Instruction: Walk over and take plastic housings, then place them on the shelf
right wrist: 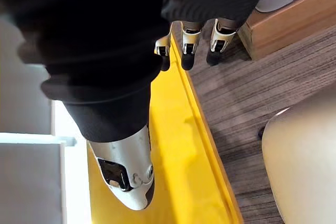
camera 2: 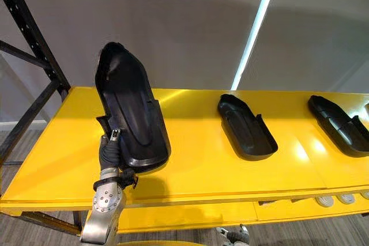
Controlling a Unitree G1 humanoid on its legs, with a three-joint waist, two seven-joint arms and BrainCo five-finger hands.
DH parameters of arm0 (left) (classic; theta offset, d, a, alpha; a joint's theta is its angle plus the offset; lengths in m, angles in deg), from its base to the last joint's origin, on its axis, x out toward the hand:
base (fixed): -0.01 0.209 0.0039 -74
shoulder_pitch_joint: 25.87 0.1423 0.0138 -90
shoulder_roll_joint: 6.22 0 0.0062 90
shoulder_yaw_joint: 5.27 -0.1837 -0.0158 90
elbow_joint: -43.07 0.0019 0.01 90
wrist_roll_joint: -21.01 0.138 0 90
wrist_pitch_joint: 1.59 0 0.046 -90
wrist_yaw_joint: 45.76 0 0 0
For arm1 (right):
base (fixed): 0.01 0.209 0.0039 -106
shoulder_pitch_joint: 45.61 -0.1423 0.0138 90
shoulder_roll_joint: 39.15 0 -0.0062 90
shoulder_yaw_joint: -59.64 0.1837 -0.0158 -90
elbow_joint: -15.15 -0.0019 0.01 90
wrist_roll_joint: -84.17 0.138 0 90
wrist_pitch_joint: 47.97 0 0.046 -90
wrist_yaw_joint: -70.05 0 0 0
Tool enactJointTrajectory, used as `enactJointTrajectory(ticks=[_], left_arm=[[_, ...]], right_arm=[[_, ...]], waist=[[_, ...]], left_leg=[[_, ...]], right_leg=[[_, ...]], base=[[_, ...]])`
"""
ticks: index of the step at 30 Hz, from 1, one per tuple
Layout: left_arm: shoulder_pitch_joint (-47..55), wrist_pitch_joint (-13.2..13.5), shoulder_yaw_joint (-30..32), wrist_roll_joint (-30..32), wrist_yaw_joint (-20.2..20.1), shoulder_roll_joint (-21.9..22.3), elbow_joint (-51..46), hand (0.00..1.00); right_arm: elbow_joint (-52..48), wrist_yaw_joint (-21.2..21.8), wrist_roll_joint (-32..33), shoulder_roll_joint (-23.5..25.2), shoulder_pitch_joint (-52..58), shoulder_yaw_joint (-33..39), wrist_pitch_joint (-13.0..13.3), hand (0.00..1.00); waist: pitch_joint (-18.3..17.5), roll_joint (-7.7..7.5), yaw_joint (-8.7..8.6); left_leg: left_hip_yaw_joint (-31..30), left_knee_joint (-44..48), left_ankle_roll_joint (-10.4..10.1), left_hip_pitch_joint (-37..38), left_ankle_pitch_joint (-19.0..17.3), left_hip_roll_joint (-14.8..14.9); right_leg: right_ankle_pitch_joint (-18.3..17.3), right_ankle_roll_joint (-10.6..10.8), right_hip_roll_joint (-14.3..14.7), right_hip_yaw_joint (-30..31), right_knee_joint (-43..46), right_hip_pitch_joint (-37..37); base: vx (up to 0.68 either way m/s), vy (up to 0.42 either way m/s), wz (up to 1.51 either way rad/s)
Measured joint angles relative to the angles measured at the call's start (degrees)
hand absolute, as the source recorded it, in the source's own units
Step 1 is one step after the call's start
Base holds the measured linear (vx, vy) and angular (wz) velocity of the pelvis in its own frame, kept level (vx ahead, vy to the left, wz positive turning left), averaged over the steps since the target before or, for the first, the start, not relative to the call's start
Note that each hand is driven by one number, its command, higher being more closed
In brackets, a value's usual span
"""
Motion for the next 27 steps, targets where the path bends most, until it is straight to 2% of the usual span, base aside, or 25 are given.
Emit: enactJointTrajectory(ticks=[10, 14, 18, 21, 26, 27], left_arm=[[-11.08, -4.75, 7.14, 1.13, -3.39, -6.04, 7.14, 1.0], [-14.82, -5.75, 8.35, 1.64, -4.84, -9.12, 16.06, 1.0], [-15.59, -7.57, 9.18, 1.63, -4.88, -9.49, 22.26, 1.0], [-15.66, -8.18, 10.04, 1.64, -4.95, -9.39, 24.27, 1.0], [-15.32, -8.18, 12.78, 1.6, -4.84, -7.96, 24.66, 1.0], [-15.27, -8.03, 13.33, 1.6, -4.71, -7.18, 24.59, 0.0]], right_arm=[[0.2, 2.99, -1.56, -0.06, -0.05, 0.37, -0.73, 0.0], [0.21, 3.63, -2.06, -0.25, -0.39, 0.47, -1.63, 0.0], [0.24, 4.68, -2.09, -0.43, -1.12, 0.45, -1.85, 0.0], [0.19, 4.69, -2.08, -0.45, -1.31, 0.65, -1.87, 0.0], [0.18, 4.71, -2.09, -0.25, -1.26, 1.49, -1.94, 0.0], [0.18, 4.71, -2.1, -0.06, -1.26, 1.81, -1.94, 0.0]], waist=[[-1.04, -0.23, -0.06], [-1.22, 0.17, -0.28], [-1.03, 0.49, -1.69], [-0.91, 0.53, -1.78], [-0.65, 0.75, -1.69], [-0.65, 0.75, -1.6]], left_leg=[[1.01, -1.45, -0.62, 1.17, 0.67, -0.31], [1.27, -7.32, -0.73, 4.38, 4.08, -0.66], [1.07, -11.82, -0.38, 5.76, 6.96, -1.45], [1.09, -14.19, -0.06, 6.09, 8.56, -1.81], [1.09, -14.6, -0.02, 6.07, 8.59, -2.04], [1.09, -14.61, -0.02, 6.04, 8.58, -2.1]], right_leg=[[0.76, 0.16, 0.14, 1.89, -0.92, 0.19], [1.48, -0.93, 0.58, 1.94, -1.06, 0.18], [1.49, -0.93, 0.4, 1.47, -1.11, -0.21], [1.66, -0.77, 0.37, 1.5, -0.93, -1.28], [1.54, -0.98, 0.17, 1.89, -1.4, -1.78], [1.54, -0.96, 0.13, 1.88, -1.61, -1.64]], base=[[0.04, -0.002, -0.06], [0.03, -0.007, 0.0], [-0.06, -0.019, 0.05], [-0.1, -0.006, -0.04], [-0.08, 0.009, -0.02], [-0.03, 0.009, 0.03]])
